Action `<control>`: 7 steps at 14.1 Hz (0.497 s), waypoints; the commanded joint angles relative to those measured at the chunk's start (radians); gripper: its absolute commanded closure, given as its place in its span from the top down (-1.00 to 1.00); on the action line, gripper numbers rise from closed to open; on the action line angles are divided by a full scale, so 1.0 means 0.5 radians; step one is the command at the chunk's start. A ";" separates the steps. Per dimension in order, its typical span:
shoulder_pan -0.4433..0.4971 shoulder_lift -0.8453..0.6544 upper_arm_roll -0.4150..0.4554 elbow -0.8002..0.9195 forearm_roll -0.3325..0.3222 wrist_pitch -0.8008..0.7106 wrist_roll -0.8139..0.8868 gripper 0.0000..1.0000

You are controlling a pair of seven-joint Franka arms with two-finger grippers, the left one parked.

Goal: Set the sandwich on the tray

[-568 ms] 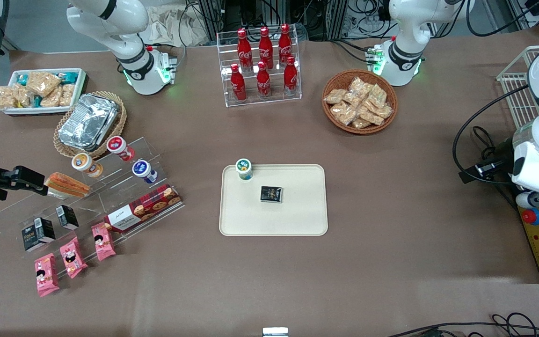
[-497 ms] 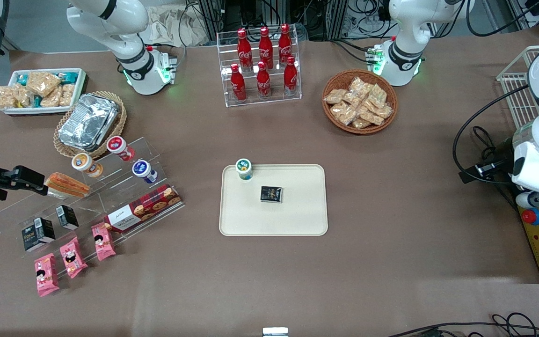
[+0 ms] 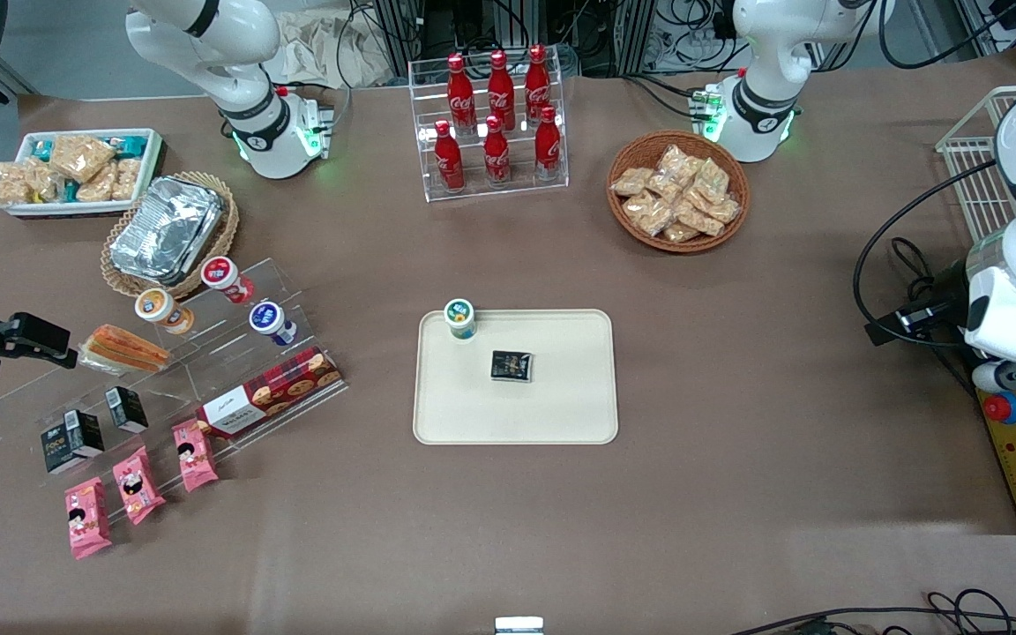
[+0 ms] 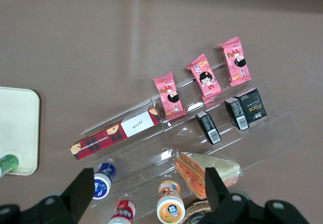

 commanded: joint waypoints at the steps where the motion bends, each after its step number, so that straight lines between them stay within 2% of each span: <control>1: -0.010 -0.007 0.013 -0.023 0.043 0.049 -0.011 0.95; 7: -0.068 0.008 0.010 -0.060 0.025 0.059 -0.020 0.95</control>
